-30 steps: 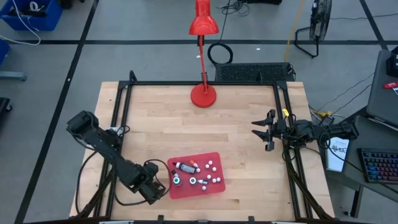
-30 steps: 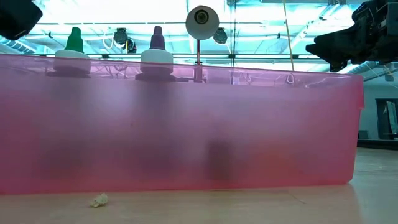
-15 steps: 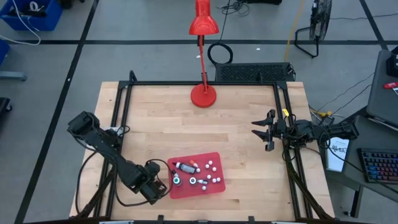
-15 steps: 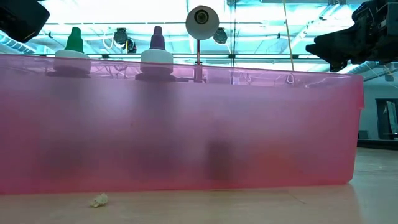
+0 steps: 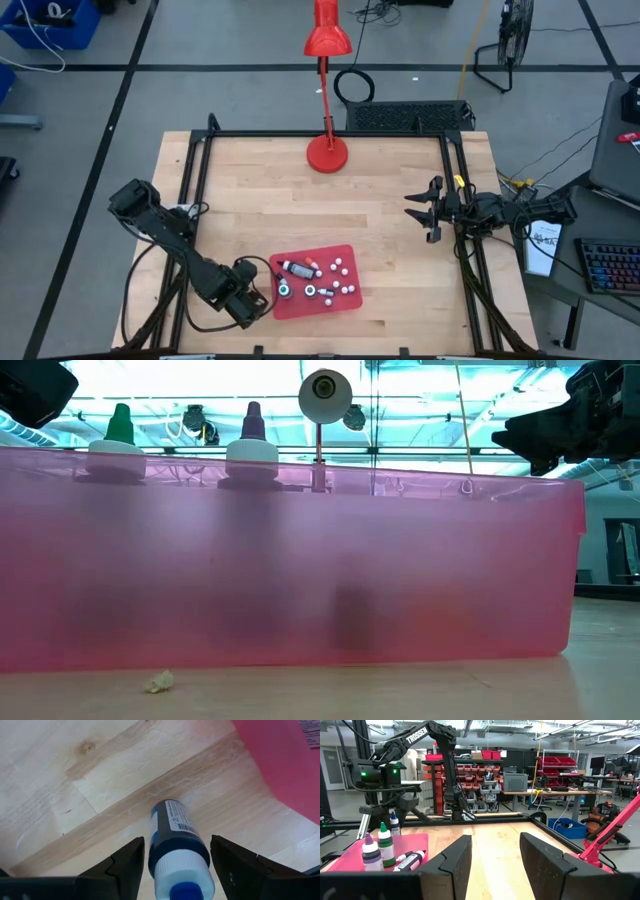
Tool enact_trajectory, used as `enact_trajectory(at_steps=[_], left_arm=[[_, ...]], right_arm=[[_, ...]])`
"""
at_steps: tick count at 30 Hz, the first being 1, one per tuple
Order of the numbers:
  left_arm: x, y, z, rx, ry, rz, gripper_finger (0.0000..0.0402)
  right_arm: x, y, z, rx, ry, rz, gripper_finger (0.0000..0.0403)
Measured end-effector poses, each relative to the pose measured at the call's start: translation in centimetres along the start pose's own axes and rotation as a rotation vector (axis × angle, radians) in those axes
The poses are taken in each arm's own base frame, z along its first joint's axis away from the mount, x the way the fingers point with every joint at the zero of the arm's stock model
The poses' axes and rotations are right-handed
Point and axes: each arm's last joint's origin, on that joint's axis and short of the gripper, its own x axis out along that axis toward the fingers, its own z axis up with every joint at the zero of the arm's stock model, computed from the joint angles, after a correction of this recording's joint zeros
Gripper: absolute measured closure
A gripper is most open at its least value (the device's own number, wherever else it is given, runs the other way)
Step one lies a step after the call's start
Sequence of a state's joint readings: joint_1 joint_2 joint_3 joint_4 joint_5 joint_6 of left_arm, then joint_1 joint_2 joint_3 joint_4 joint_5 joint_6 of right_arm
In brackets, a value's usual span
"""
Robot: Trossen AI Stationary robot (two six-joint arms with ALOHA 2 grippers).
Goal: Pick & Place food coloring
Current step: Put the big blue food coloring bottle into the pink container
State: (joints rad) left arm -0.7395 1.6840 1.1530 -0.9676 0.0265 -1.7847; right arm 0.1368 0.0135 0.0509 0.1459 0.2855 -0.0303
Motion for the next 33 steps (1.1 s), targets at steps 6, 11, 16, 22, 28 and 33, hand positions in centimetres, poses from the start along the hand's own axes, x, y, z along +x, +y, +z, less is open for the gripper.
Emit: enact_trajectory(at_steps=[6,11,16,22,28,33], left_arm=[[0.0,0.0,0.0,0.0,0.0,0.0,0.0174],[0.0,0.0,0.0,0.0,0.0,0.0,0.0174],[0.0,0.0,0.0,0.0,0.0,0.0,0.0174],[0.0,0.0,-0.01,0.02,0.003,0.001,0.0174],[-0.02,-0.42,-0.04,0.111,-0.011,-0.046,0.0246],[-0.05,-0.86,0.16,0.147,-0.008,-0.087,0.0263]], right_arm=[[0.0,0.0,0.0,0.0,0.0,0.0,0.0248],[0.0,0.0,0.0,0.0,0.0,0.0,0.0248],[0.0,0.0,0.0,0.0,0.0,0.0,0.0248],[0.0,0.0,0.0,0.0,0.0,0.001,0.0248],[0.0,0.0,0.0,0.0,0.0,0.001,0.0248],[0.0,0.0,0.0,0.0,0.0,0.0,0.0248]])
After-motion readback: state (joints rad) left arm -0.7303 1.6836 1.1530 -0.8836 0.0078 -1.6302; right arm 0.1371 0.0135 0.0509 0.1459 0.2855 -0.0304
